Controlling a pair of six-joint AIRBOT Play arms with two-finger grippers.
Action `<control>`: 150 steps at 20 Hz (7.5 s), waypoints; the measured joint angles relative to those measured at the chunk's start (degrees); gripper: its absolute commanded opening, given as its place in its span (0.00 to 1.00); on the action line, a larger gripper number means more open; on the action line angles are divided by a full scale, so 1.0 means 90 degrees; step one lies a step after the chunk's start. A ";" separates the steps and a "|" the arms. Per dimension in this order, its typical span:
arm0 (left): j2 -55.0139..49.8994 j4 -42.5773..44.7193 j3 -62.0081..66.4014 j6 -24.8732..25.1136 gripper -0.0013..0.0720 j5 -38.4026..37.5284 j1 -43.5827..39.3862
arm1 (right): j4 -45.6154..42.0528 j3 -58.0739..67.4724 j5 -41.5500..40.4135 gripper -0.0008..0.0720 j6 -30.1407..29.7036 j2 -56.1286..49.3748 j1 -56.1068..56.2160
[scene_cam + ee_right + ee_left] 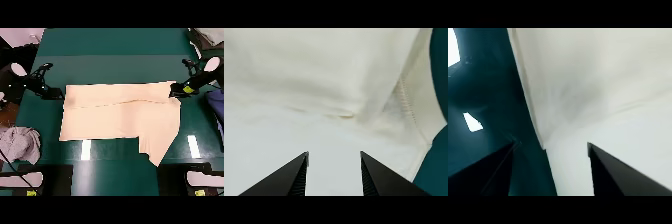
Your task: Fold the shirts.
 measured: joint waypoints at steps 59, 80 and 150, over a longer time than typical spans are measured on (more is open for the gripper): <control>0.2535 -0.1644 -0.3973 0.0160 0.04 -0.0036 0.1530 | 0.1583 -0.5904 -0.0520 0.04 -0.0848 0.3223 -0.2198; 0.3497 -0.1999 -0.3014 -0.0172 0.05 0.0058 0.1192 | 0.0828 -0.1882 -0.0294 0.04 -0.0529 0.2788 -0.0784; -0.2246 -0.2013 0.2271 -0.1061 0.05 0.1649 -0.3886 | 0.3684 0.2164 0.0969 0.03 -0.2091 -0.0185 0.0384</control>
